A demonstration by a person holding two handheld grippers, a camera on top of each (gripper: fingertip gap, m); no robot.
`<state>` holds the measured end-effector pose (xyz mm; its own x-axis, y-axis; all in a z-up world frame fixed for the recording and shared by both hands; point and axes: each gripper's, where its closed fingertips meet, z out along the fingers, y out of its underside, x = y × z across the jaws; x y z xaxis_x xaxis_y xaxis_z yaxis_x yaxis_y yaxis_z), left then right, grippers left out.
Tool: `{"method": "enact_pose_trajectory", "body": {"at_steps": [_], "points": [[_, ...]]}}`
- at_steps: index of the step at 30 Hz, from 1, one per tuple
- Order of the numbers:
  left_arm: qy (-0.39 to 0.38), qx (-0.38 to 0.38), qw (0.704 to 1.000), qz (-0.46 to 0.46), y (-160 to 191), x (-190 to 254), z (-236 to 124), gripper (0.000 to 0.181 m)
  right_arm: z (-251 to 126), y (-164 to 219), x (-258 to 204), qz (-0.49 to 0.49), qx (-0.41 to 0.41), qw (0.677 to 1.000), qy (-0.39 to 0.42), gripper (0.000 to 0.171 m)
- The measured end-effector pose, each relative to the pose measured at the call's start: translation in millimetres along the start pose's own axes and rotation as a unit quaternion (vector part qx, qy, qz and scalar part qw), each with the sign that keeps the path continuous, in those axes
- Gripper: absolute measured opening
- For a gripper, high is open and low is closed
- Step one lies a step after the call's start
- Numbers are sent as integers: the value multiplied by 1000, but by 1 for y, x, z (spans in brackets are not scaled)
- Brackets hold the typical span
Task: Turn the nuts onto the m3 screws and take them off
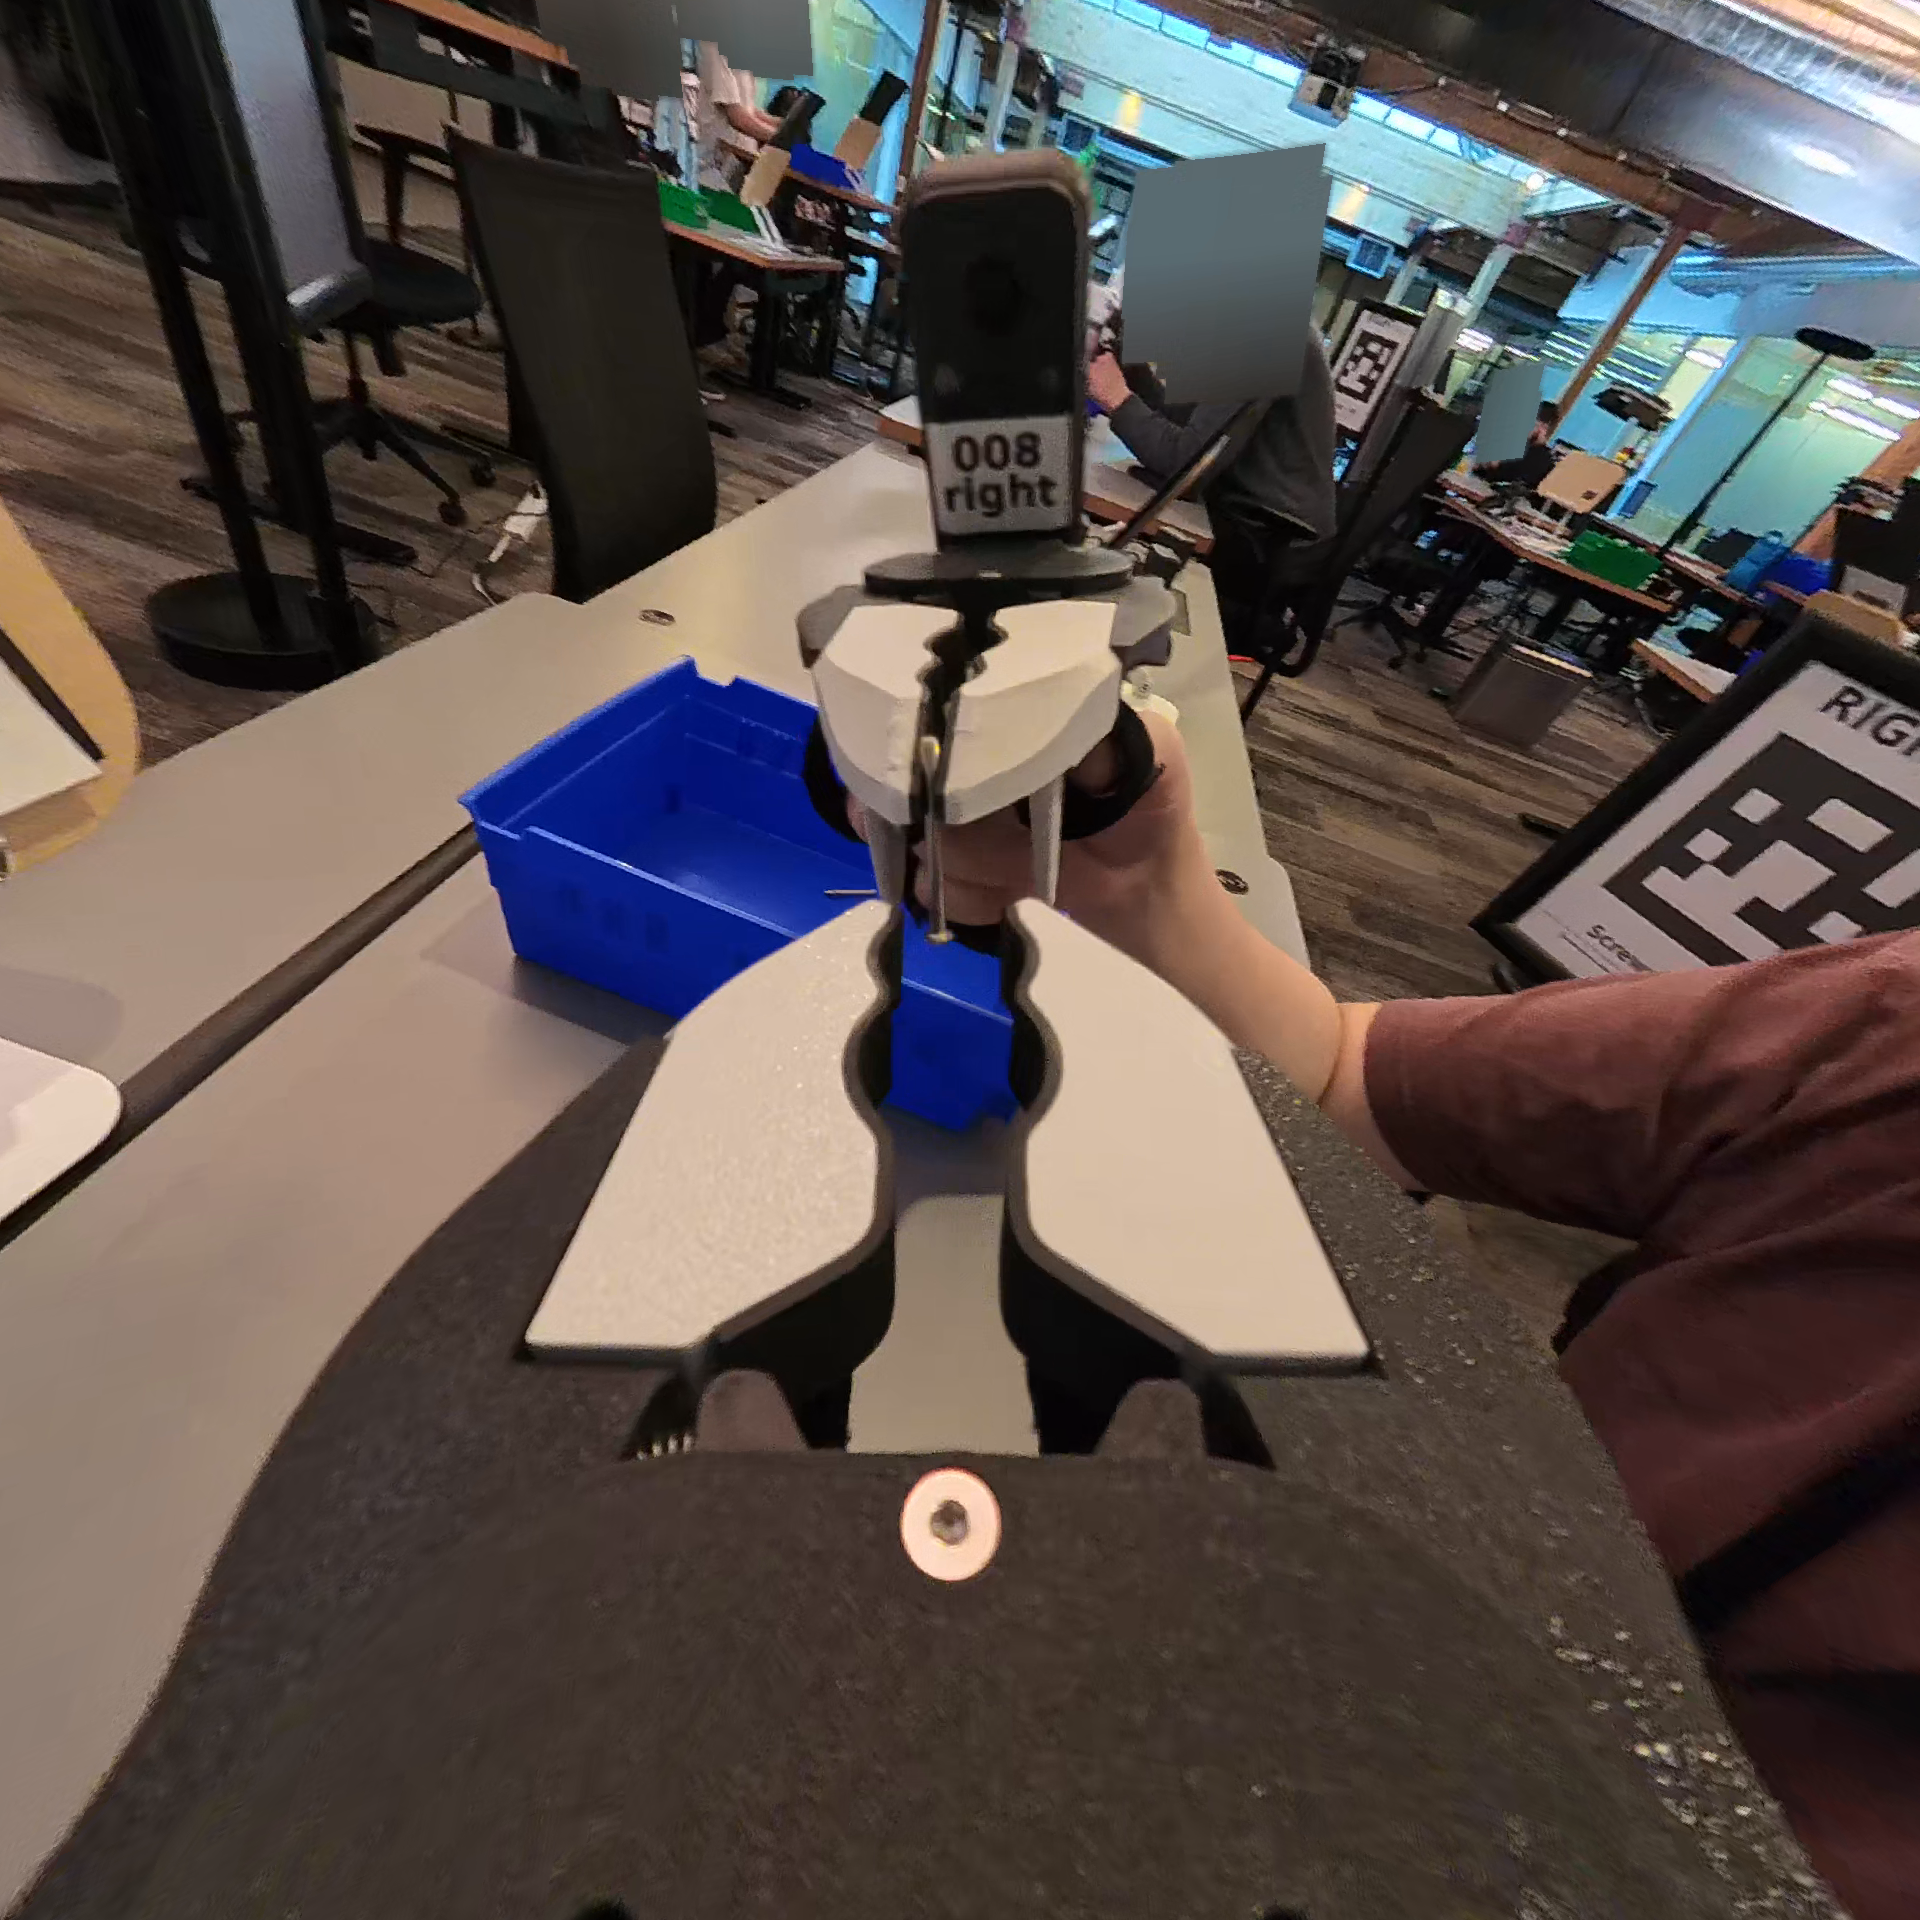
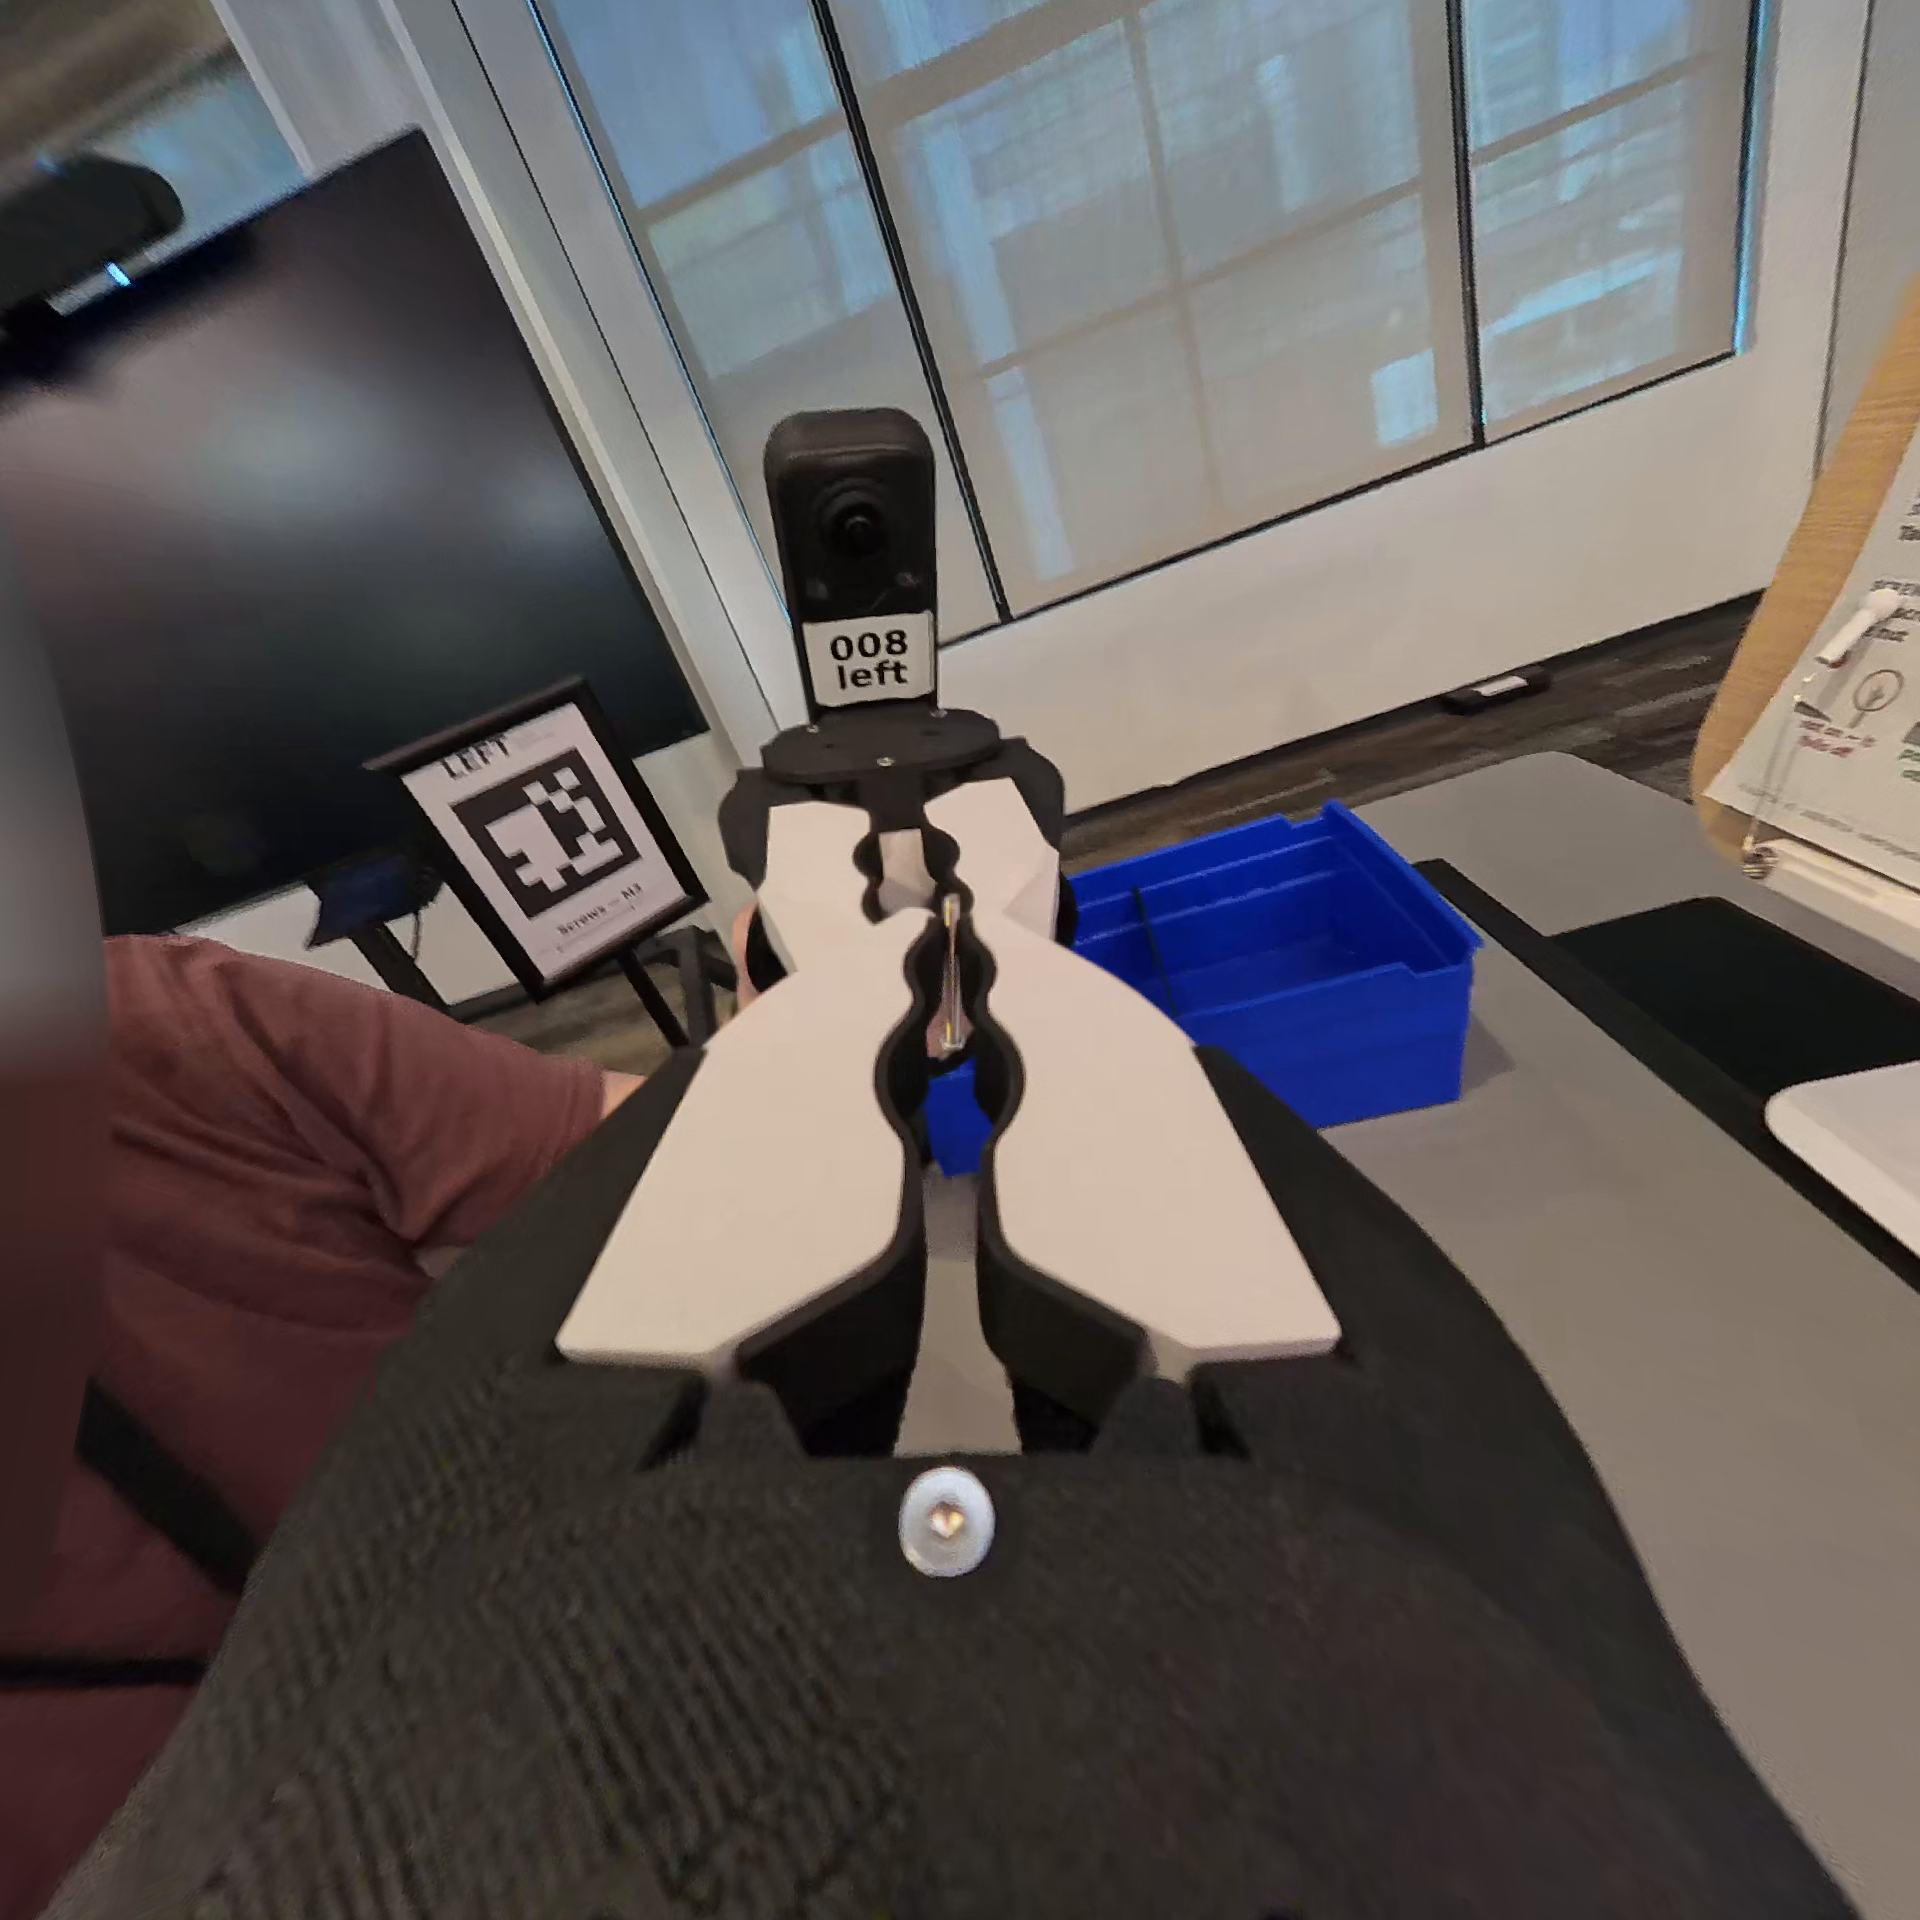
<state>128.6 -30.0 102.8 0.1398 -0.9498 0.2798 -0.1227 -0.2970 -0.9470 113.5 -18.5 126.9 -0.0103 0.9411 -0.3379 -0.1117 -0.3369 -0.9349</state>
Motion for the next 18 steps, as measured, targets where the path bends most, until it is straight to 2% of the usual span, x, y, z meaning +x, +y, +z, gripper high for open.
{"method": "enact_pose_trajectory", "body": {"at_steps": [5, 11, 18], "points": [[44, -5, 998, -34, 8, -6, -1, 3, 9, 9, 4, 33, -1, 999, -17, 3], [116, -1, 986, -122, 12, -12, 0, 2, 9, 15, 13, 59, -4, 998, -28, 3], [105, -22, 984, -139, 20, -23, 1, 2, 10, 22, 25, 66, -13, 998, -17, 2]]}}
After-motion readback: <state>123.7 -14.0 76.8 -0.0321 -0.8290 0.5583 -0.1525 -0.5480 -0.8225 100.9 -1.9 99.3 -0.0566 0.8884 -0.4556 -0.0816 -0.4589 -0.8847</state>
